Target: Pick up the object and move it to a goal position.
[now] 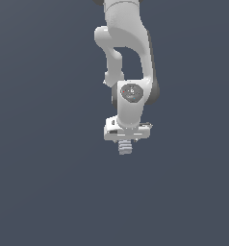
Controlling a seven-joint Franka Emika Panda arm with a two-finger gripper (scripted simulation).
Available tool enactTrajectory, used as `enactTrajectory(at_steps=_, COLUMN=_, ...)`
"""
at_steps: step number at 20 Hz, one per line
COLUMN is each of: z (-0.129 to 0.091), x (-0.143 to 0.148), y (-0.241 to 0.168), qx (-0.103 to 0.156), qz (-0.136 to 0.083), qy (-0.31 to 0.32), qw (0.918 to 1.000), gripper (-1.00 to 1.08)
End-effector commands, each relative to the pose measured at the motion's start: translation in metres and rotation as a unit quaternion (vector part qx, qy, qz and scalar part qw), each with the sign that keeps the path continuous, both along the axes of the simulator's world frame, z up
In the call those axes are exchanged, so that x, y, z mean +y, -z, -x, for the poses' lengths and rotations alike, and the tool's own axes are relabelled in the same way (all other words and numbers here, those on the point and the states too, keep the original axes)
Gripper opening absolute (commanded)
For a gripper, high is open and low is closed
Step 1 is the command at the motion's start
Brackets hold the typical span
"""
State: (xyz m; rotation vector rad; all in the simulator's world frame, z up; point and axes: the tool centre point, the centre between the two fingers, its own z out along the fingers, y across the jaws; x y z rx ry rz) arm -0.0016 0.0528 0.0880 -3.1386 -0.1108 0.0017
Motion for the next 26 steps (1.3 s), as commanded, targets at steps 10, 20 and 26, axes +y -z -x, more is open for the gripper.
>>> enactTrajectory(at_steps=10, z=0.001, x=0.0, y=0.046, qx=0.0, qz=0.0, qy=0.0, qw=1.0, gripper=1.0)
enactTrajectory(at_steps=20, z=0.0, x=0.0, y=0.048, qx=0.0, qz=0.0, qy=0.0, qw=1.0, gripper=-1.0)
enactTrajectory(at_steps=26, z=-0.002, x=0.0, y=0.045, qx=-0.003, qz=0.0, qy=-0.001, qw=1.0, gripper=-1.0)
